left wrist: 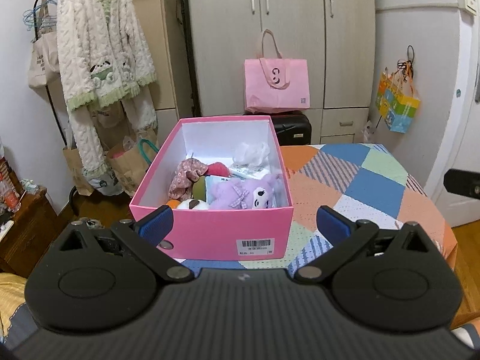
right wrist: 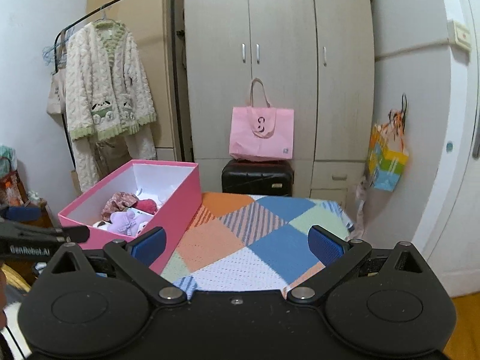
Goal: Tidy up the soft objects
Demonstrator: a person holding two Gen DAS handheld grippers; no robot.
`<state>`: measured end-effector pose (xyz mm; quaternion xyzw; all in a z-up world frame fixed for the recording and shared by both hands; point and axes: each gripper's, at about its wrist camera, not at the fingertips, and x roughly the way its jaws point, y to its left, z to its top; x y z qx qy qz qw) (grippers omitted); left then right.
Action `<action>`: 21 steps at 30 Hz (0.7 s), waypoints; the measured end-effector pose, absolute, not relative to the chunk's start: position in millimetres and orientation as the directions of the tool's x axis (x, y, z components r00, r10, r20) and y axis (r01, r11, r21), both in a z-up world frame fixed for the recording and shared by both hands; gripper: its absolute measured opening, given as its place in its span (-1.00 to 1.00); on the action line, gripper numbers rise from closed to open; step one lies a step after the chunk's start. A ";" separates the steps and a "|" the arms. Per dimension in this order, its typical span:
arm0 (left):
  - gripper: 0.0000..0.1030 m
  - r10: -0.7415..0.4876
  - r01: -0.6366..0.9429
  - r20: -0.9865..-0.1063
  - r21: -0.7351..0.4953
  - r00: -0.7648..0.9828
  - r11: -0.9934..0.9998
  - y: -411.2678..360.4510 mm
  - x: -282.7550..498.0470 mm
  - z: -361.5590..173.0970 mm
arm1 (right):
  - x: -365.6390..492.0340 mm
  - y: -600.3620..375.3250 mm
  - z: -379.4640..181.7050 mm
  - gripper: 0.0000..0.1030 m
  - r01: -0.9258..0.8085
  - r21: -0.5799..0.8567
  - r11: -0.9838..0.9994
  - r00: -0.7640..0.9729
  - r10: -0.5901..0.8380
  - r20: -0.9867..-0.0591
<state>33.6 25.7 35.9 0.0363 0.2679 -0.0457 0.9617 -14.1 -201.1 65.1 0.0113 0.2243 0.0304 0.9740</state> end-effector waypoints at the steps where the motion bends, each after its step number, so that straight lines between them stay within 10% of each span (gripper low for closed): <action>1: 1.00 -0.067 0.103 -0.518 0.040 0.852 0.994 26.3 33.9 35.9 | -13.4 -200.9 64.5 0.99 -0.046 0.031 0.998 0.896 0.055 -0.440; 21: 1.00 -0.014 0.074 -0.515 0.095 0.857 0.993 22.4 31.0 29.1 | -20.8 -186.3 58.8 0.99 -0.019 -0.020 1.000 0.902 0.008 -0.431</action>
